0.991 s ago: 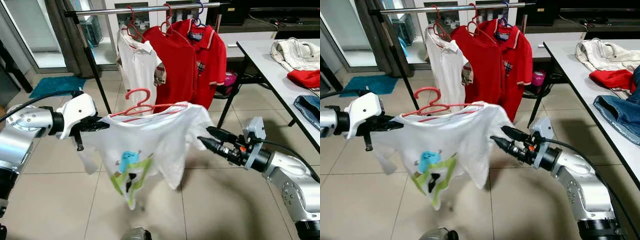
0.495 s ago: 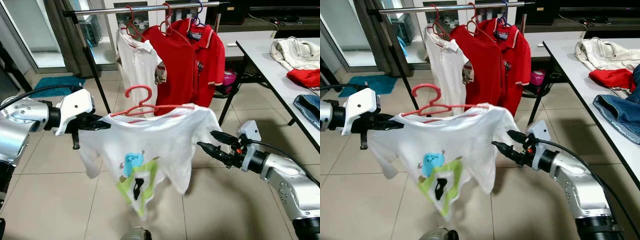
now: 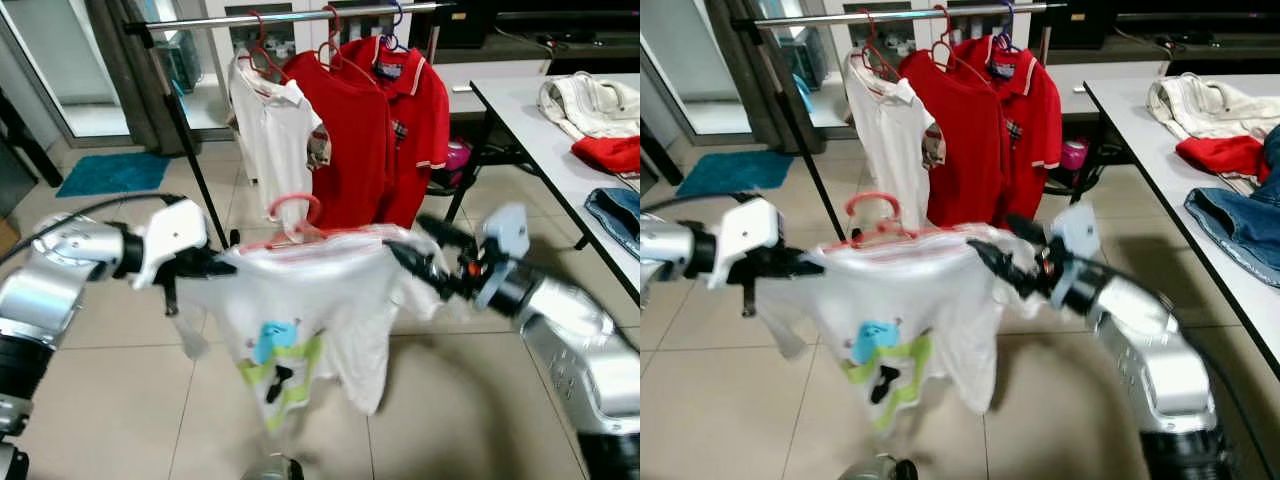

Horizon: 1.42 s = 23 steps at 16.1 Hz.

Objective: Hang hanger

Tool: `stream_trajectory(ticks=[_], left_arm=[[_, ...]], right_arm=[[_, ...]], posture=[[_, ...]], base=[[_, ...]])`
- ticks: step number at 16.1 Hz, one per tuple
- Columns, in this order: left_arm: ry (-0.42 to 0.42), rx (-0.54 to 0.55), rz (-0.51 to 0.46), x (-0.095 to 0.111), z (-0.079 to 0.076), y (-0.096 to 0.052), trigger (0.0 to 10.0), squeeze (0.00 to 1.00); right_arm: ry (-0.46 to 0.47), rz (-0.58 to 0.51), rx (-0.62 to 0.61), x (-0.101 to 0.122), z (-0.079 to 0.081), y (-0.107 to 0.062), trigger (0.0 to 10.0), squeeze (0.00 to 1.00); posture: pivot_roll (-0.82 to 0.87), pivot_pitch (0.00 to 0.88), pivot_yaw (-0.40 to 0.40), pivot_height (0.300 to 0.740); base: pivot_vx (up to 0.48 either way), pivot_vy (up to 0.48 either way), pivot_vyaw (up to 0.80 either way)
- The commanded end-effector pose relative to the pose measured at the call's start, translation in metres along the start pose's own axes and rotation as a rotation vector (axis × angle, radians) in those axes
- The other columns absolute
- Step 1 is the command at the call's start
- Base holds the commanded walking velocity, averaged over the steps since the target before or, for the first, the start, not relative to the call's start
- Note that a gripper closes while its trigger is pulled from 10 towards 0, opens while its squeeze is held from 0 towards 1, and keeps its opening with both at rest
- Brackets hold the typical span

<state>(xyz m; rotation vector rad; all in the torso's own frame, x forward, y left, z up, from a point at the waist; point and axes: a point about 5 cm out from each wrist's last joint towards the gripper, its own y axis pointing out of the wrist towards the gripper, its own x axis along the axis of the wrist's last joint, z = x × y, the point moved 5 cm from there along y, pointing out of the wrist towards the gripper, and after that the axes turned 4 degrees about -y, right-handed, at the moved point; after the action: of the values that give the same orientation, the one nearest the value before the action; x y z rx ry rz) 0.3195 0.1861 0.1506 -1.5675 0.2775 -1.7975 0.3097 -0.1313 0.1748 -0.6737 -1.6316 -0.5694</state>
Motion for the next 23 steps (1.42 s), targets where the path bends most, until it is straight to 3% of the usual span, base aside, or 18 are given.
stream_trajectory(ticks=[1,3,5,6,7,8,11,16,21,23], left_arm=[[0.041,-0.02,-0.031,0.013,0.0,0.0,0.0,0.0],[0.053,-0.033,-0.039,0.017,-0.003,0.005,0.0,0.0],[0.076,-0.056,-0.028,0.017,-0.009,0.012,0.0,0.0],[0.089,-0.061,-0.017,0.017,-0.011,0.014,0.0,0.0],[0.098,-0.062,-0.013,0.018,-0.011,0.014,0.0,0.0],[0.119,-0.078,-0.012,0.022,-0.013,0.015,0.0,0.0],[0.121,-0.087,-0.014,0.024,-0.015,0.016,0.0,0.0],[0.117,-0.039,0.05,0.012,-0.005,0.007,0.0,0.0],[0.111,-0.041,0.0,0.022,-0.005,0.007,0.0,0.0],[0.121,-0.061,-0.01,0.026,-0.008,0.009,0.0,0.0]], right_arm=[[-0.099,-0.01,0.085,0.016,0.008,0.008,10.0,0.0],[-0.148,-0.003,0.209,0.024,0.024,0.017,10.0,0.0],[-0.184,0.05,0.331,0.015,0.043,0.029,10.0,0.0],[-0.202,0.088,0.366,0.007,0.049,0.035,5.8,0.0],[-0.211,0.111,0.371,0.002,0.049,0.039,3.3,0.0],[-0.222,0.16,0.363,-0.009,0.046,0.047,0.0,0.0],[-0.223,0.174,0.368,-0.008,0.044,0.05,0.0,0.0],[-0.192,0.176,0.532,-0.006,0.056,0.036,0.0,0.0],[-0.173,0.195,0.593,-0.011,0.068,0.036,0.0,0.0],[-0.182,0.201,0.57,-0.013,0.066,0.04,0.0,0.0]], posture=[[-0.02,0.0,0.107,0.74],[-0.03,0.0,0.106,0.74],[-0.03,0.0,0.094,0.74],[-0.02,0.0,0.087,0.74],[-0.02,0.0,0.085,0.74],[-0.02,0.0,0.084,0.74],[-0.02,0.0,0.076,0.74],[-0.02,0.0,0.073,0.74],[-0.02,0.0,0.072,0.74],[-0.02,0.0,0.074,0.74]], base=[[0.0,0.0,0.0],[0.0,0.0,0.0],[0.0,0.0,0.0],[0.0,0.0,0.0],[0.0,0.0,0.0],[0.0,0.0,0.0],[0.0,0.0,0.0],[0.0,0.0,0.0],[0.0,0.0,0.0],[0.0,0.0,0.0]])
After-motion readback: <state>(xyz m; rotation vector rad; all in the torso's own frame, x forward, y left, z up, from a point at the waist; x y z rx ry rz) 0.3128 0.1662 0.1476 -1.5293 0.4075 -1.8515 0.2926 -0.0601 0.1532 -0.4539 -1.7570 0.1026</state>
